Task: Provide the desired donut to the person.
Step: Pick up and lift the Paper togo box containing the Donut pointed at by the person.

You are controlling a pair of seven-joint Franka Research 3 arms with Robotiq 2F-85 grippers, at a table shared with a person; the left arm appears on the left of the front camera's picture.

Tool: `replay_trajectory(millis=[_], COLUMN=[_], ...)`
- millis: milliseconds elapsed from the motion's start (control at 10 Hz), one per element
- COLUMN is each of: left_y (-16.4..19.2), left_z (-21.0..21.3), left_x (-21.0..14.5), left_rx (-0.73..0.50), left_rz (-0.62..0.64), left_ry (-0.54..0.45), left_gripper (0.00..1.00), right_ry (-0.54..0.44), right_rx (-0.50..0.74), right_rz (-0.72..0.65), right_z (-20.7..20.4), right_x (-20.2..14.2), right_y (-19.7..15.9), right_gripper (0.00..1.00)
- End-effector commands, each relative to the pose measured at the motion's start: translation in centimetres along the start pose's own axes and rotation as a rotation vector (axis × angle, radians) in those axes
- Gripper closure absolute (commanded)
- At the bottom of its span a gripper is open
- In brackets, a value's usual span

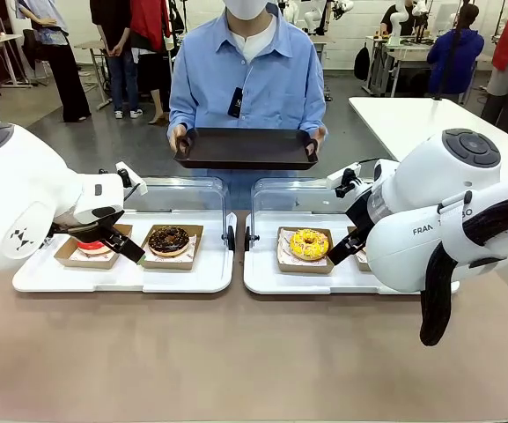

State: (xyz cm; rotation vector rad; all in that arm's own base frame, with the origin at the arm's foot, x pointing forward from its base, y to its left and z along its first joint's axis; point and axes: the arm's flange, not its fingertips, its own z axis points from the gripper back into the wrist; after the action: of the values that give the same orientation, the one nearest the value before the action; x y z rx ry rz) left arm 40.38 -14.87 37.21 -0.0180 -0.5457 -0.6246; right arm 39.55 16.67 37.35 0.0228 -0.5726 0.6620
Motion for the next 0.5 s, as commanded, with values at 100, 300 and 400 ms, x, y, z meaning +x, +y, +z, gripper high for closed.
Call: replay_trajectory(millis=[100, 300, 400], left_y=[-0.3, 0.8, 1.2], left_z=[3.2, 9.6, 13.3], left_x=[1.0, 3.7, 4.7], left_rx=[0.007, 0.015, 0.023], left_rz=[-0.02, -0.031, -0.022], left_ry=[-0.007, -0.017, -0.027], left_gripper=[0.0, 0.0, 0.0], right_ry=[-0.001, -0.007, 0.02], right_rx=[0.008, -0.051, -0.058], right_rz=[-0.007, 0.014, 0.021], right_z=[5.2, 11.4, 15.1], right_x=[1.3, 2.0, 2.3], right_y=[1.2, 2.7, 2.7], right_gripper=[0.0, 0.0, 0.0])
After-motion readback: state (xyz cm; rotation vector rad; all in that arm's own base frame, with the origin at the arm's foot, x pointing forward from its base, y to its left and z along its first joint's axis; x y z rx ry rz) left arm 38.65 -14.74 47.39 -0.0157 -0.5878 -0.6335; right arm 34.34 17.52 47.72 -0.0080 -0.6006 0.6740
